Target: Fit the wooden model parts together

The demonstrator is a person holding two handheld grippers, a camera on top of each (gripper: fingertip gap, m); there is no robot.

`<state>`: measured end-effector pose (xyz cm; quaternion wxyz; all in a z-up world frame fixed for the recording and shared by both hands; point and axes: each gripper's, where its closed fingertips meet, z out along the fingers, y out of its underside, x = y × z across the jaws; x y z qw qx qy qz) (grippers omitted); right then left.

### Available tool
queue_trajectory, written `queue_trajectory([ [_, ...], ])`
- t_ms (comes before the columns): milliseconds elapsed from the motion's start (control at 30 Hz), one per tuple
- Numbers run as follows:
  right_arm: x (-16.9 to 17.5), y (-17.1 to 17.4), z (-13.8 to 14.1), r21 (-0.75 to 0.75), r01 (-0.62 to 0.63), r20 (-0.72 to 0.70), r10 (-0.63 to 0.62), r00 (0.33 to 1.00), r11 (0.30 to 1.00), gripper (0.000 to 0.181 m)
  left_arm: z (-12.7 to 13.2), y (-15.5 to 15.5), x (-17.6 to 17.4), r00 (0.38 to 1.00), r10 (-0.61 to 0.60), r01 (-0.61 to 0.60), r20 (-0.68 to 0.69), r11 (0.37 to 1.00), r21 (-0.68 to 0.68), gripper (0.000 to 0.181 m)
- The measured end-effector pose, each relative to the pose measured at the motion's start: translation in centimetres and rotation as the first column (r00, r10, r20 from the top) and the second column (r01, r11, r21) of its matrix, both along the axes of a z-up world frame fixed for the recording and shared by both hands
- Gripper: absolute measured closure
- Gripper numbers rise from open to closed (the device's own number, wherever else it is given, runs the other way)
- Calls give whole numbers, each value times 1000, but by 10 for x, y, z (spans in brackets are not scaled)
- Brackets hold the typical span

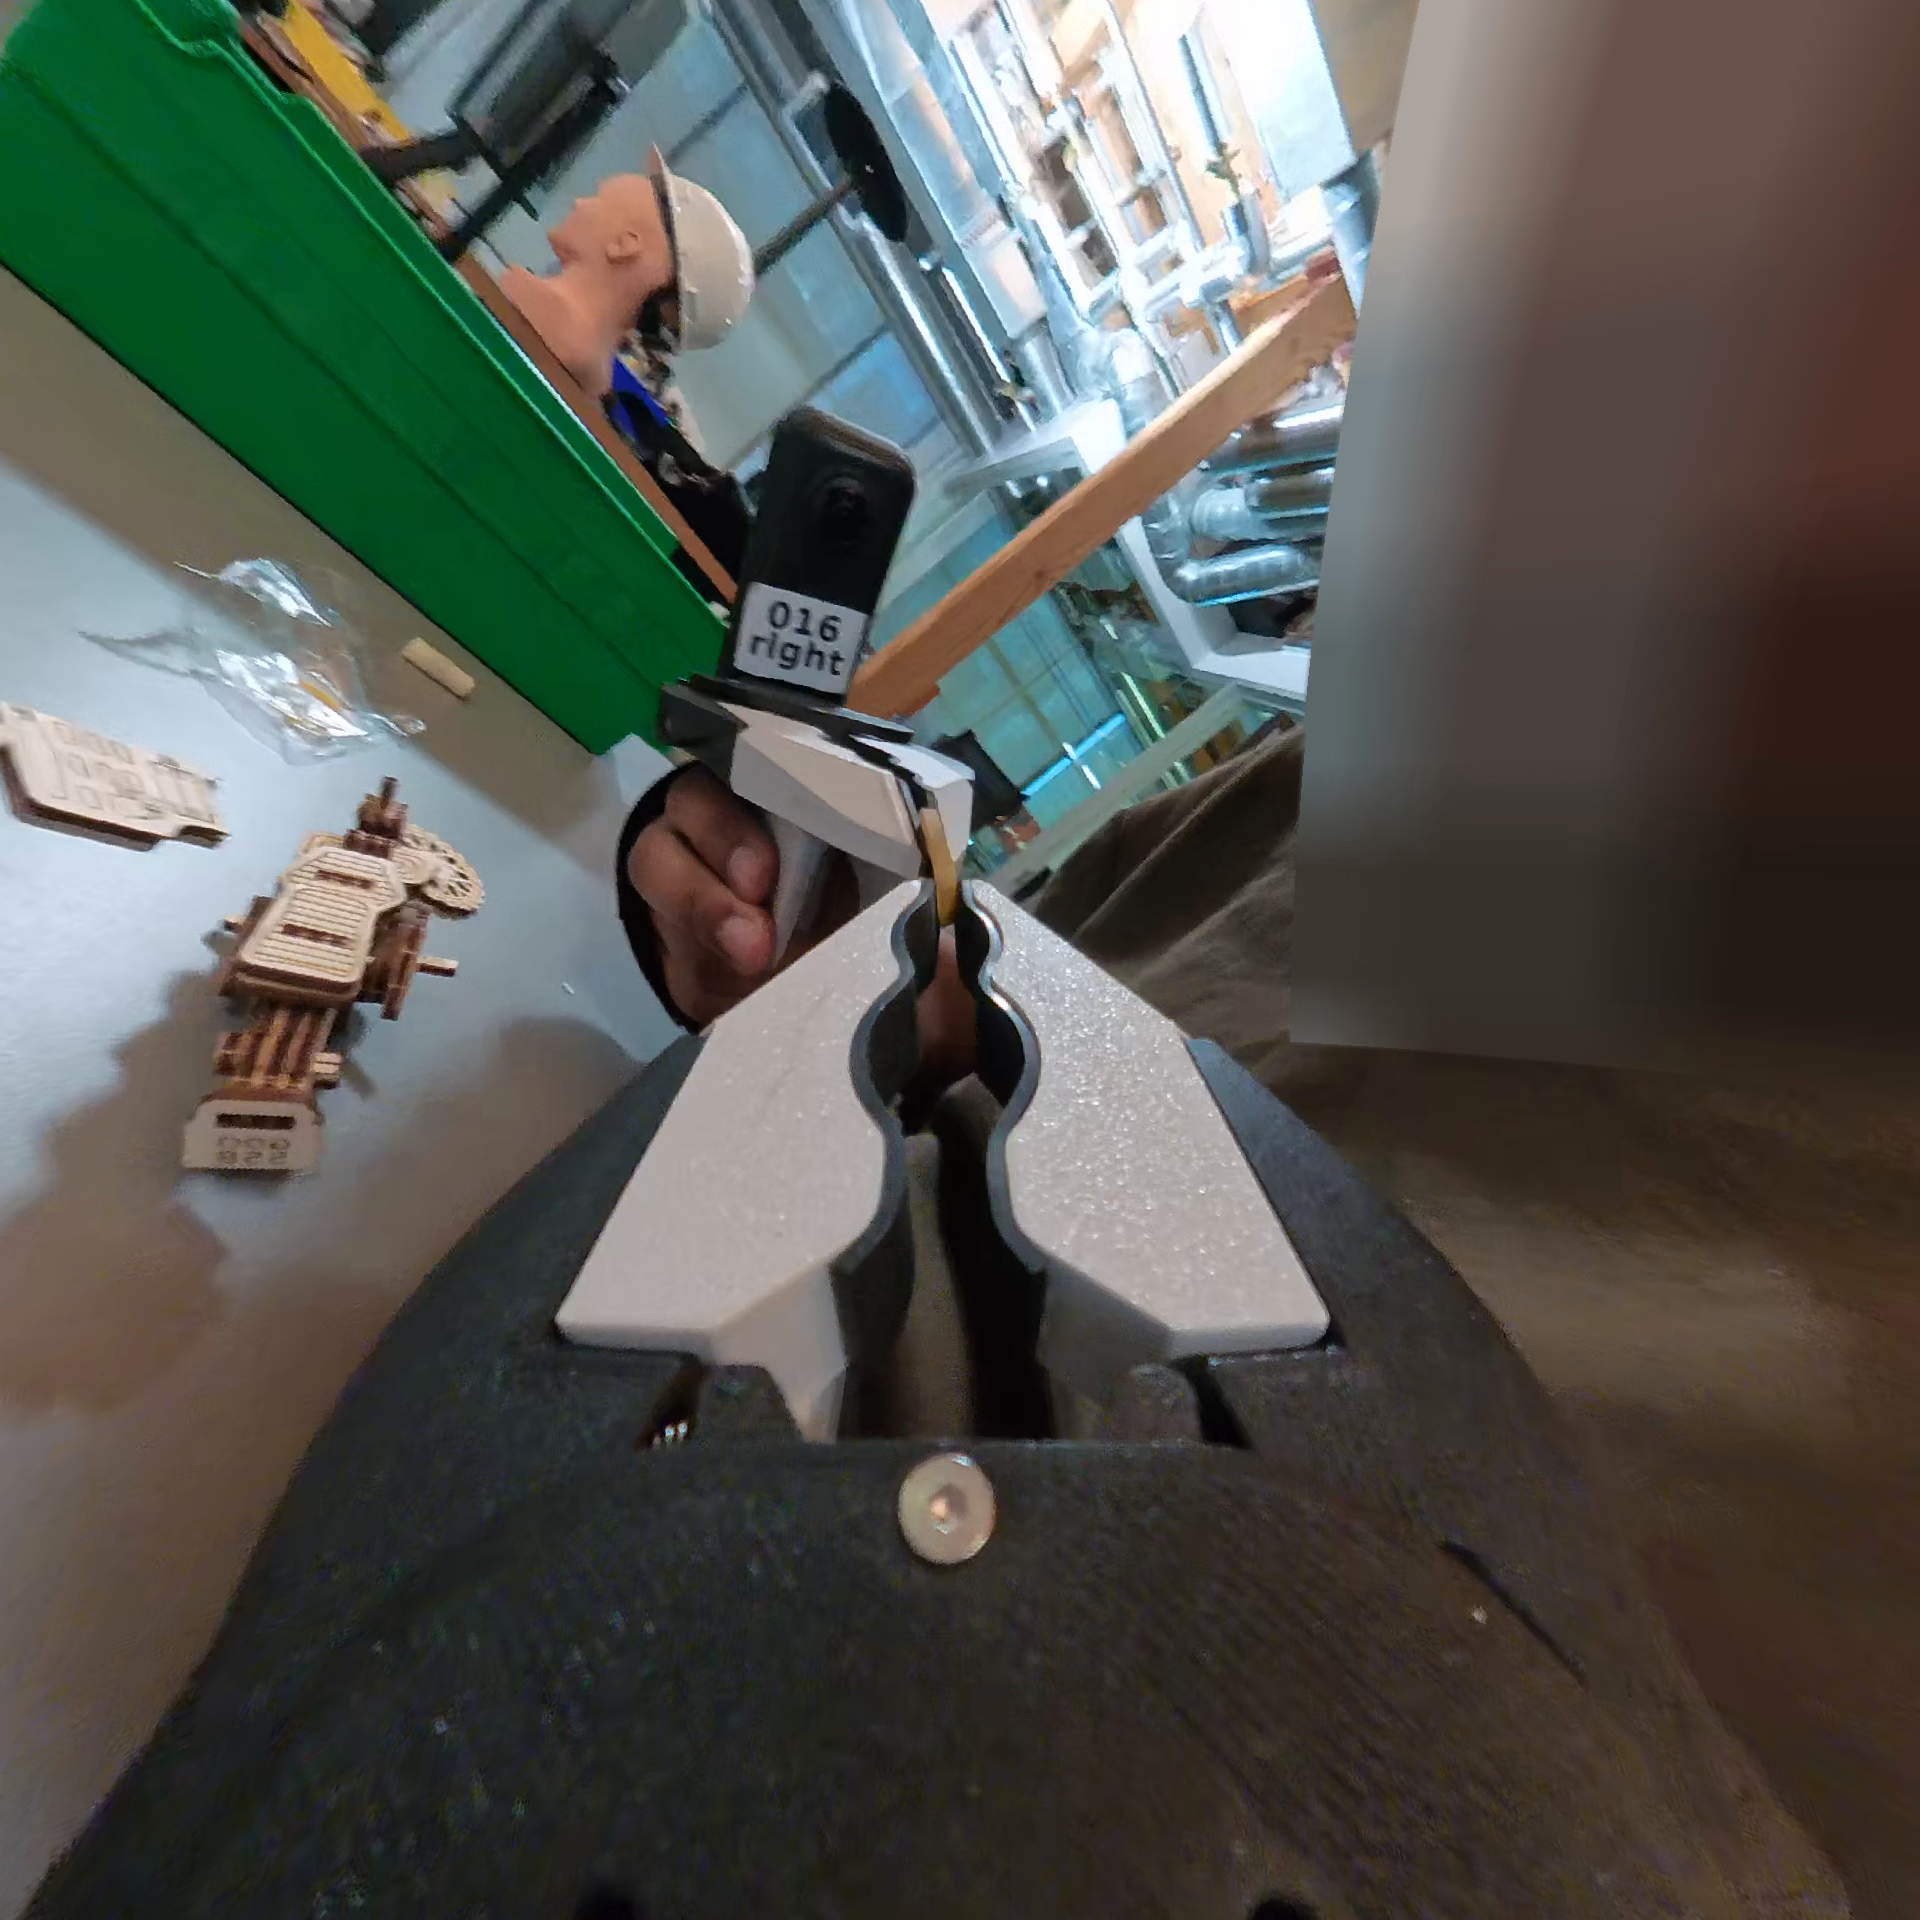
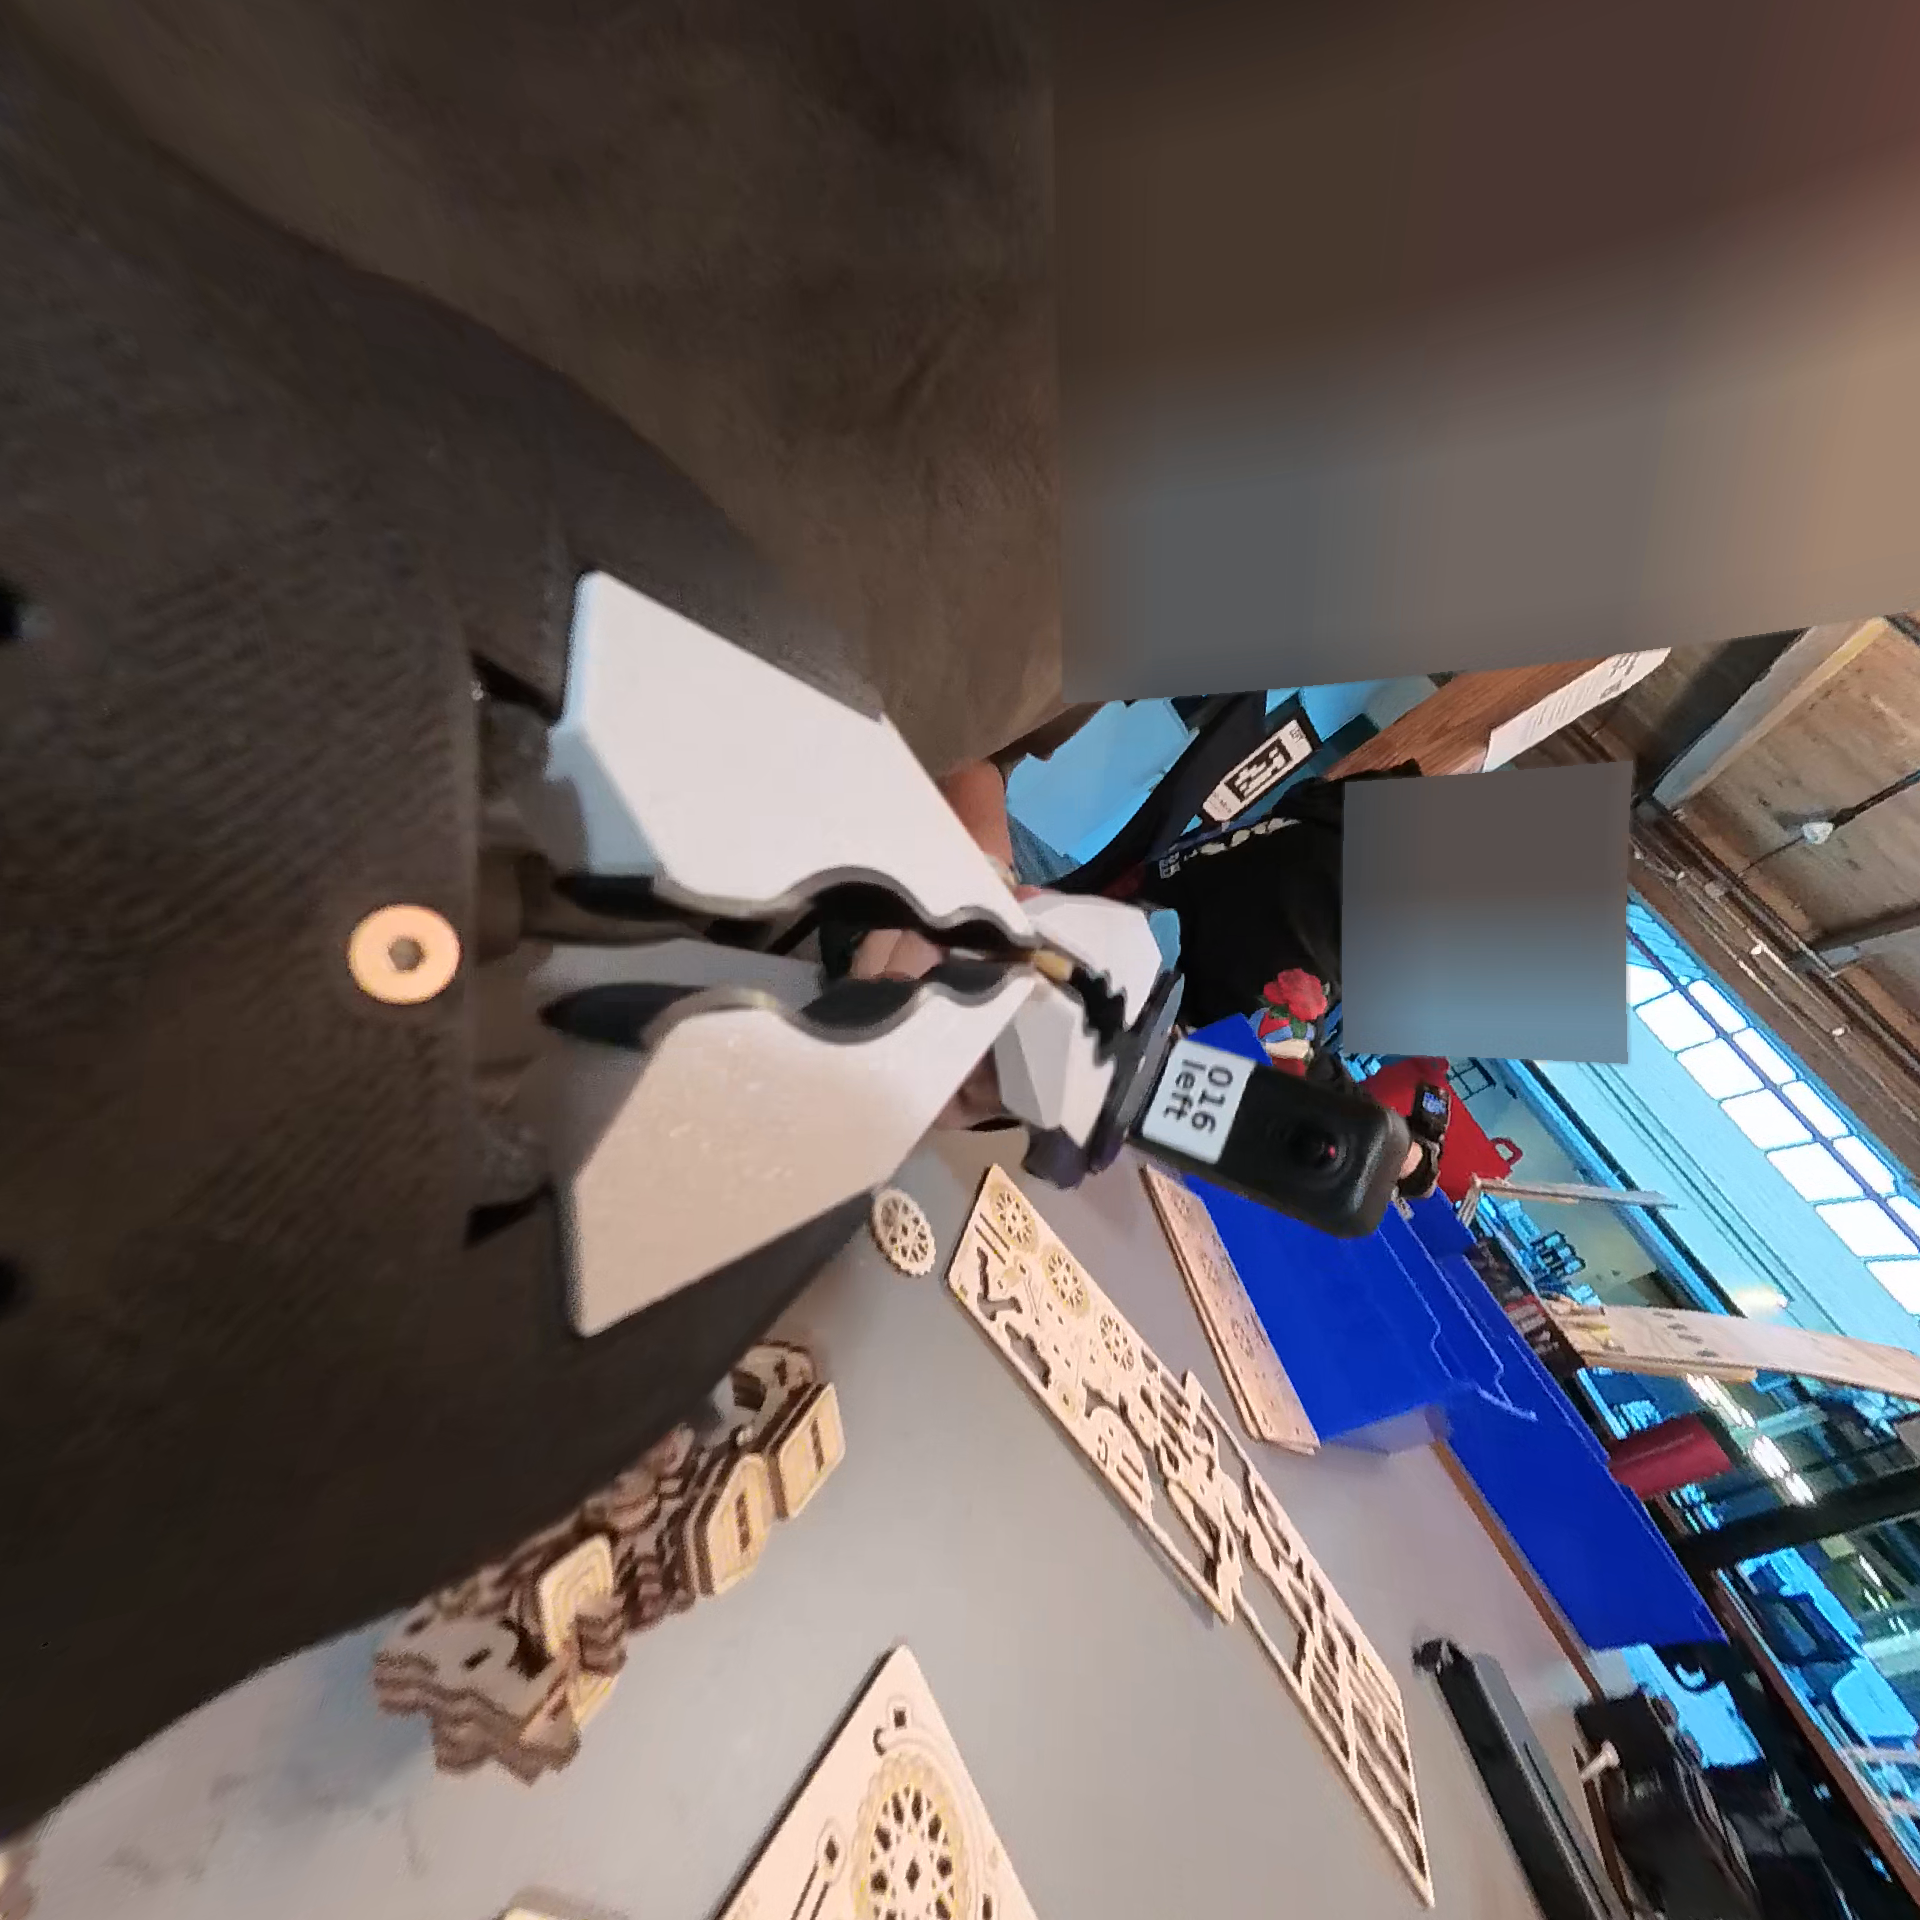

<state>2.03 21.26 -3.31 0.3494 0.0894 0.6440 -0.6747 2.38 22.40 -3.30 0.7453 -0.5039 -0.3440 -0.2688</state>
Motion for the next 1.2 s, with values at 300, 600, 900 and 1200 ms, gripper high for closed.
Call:
queue_trajectory([
  [300, -15, -8, -15, 101, 71, 75, -79, 994, 992, 181, 8, -4, -2, 972, 119, -138, -202, 987, -81, 181],
  [600, -5, -15, -24, 175, 93, 25, -99, 995, 980, 181, 3, -1, 0, 971, 95, -123, -218, 985, -119, 181],
  [900, -17, -12, -21, 154, 212, -157, -188, 970, 965, 181, -30, -23, -33, 975, 218, -209, 38, 962, -174, 181],
  [1200, 14, -30, -32, 167, 236, -469, -134, 873, 957, 181, -41, -17, -40, 943, 333, -321, -17, 896, -306, 181],
])
